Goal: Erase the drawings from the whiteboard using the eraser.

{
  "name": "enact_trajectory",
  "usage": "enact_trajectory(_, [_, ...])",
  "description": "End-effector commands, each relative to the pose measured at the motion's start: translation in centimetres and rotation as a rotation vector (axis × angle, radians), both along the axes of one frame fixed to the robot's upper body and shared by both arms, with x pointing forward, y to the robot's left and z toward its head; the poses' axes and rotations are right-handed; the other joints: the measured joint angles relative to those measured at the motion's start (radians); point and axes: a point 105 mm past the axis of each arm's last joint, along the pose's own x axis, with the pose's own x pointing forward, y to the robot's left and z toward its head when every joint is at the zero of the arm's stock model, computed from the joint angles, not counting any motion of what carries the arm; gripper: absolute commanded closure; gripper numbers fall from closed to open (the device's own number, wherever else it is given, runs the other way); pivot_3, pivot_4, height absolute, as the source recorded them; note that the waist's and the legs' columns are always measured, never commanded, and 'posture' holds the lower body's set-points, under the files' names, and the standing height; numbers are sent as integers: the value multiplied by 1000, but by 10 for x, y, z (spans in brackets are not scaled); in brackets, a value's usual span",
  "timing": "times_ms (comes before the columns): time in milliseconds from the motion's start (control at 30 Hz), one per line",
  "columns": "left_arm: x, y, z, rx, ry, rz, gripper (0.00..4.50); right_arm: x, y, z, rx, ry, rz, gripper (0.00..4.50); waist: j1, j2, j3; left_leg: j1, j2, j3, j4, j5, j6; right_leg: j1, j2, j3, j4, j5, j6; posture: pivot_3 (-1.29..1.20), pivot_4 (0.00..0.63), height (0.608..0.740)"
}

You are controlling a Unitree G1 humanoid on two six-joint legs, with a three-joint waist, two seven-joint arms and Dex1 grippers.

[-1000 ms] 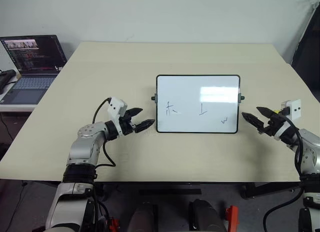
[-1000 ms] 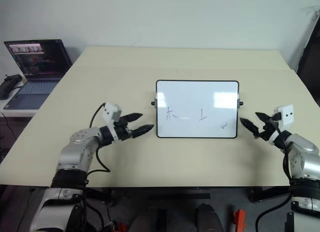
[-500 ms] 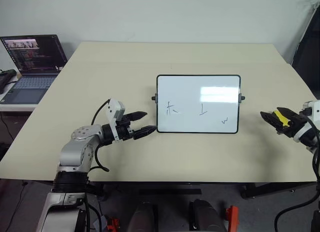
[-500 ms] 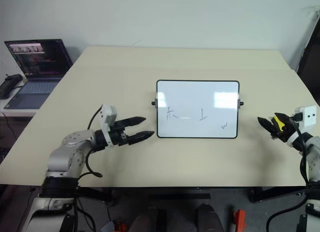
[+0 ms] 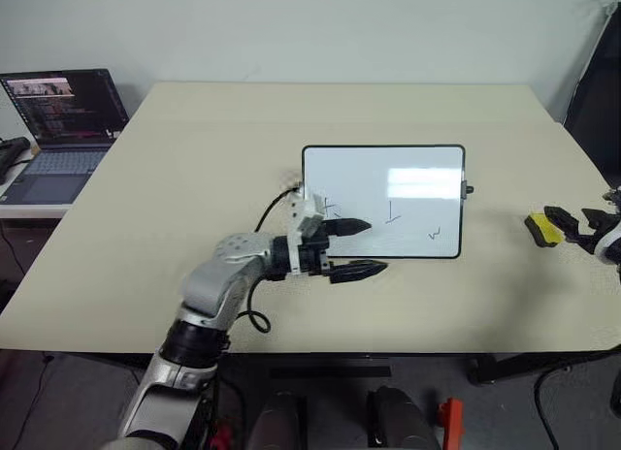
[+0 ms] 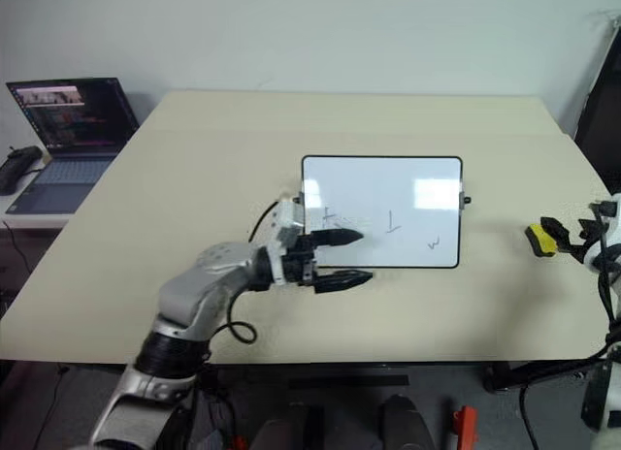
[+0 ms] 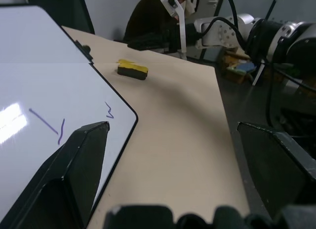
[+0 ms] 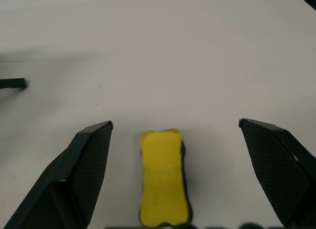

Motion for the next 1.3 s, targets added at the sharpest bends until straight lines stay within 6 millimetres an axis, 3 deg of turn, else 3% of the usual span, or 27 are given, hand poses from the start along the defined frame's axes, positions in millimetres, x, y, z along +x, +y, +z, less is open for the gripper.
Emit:
enact_trajectory(33, [-2,-14,3,13,-53,-33,0,2,-8,12,-10,-26,-26,22,-2,0,0,0,0,0,0,0,0,0,0,0,0,0,0,0,150,740])
enact_trajectory(467, [-5,-10,-2,14,-43,-26,0,3,6,-20,-64,84,34,22,-5,0,0,-1,0,0,0,0,0,0,0,0,-2,0,0,0,150,740])
enact_trajectory(767, [-6,-8,-3,10,-35,-11,0,8,11,-25,-69,104,35,22,-7,0,0,-1,0,0,0,0,0,0,0,0,-2,0,0,0,150,740])
enact_trajectory(867, [-6,-7,-2,7,-35,-9,0,9,11,-25,-74,102,28,567,-8,0,0,-1,0,0,0,0,0,0,0,0,-2,0,0,0,150,740])
enact_trajectory(1167, [-8,-8,-3,7,-29,-16,0,12,12,-24,-73,85,16,3622,-9,0,0,-1,0,0,0,0,0,0,0,0,-2,0,0,0,150,740])
enact_trajectory(1300, [-7,-8,-3,8,-28,-17,0,11,12,-25,-72,84,17,3671,-9,0,0,-1,0,0,0,0,0,1,0,0,-2,0,0,0,150,740])
